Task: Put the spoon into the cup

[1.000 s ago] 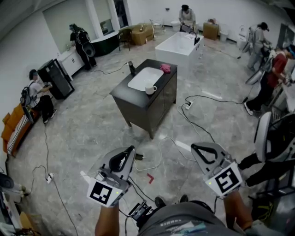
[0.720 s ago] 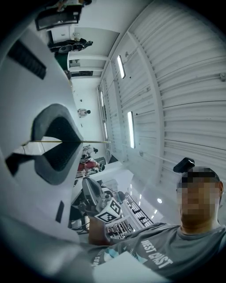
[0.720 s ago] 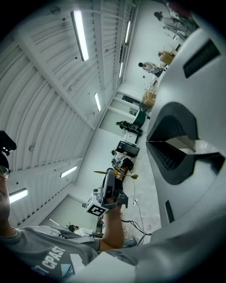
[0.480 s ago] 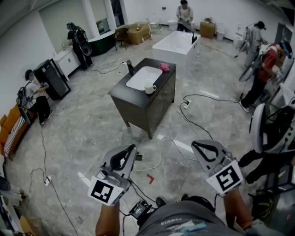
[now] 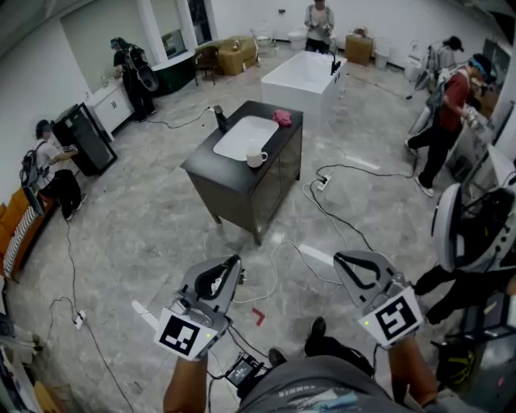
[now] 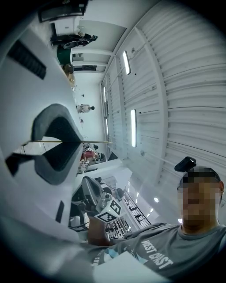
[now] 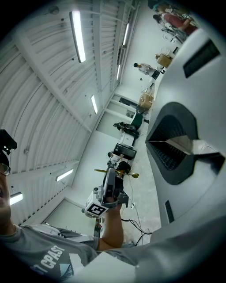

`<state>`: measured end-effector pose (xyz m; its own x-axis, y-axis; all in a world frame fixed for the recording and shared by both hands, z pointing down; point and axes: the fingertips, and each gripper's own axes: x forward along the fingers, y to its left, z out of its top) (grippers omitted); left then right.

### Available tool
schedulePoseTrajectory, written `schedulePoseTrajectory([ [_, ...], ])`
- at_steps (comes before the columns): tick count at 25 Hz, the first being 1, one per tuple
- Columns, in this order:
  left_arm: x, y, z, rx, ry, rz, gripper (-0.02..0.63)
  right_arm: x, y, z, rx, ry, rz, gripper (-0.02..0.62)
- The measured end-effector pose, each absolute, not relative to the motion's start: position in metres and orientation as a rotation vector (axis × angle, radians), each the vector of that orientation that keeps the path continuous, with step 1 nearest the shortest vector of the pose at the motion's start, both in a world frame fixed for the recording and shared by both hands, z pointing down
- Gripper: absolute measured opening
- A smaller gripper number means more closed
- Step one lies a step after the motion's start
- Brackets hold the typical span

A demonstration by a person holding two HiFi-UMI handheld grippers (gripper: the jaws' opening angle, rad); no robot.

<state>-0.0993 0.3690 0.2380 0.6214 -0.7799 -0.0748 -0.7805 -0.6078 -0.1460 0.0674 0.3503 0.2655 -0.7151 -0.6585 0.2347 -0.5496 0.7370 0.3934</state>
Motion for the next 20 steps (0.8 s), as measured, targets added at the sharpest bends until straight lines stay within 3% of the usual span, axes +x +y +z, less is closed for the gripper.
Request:
schedulePoseTrajectory([
  [20,-0.007,0.248,0.230,-2.577,1.435,-0.123,0.002,0.158,0.211,0.268,0.815,-2.702,-0.411,0.032],
])
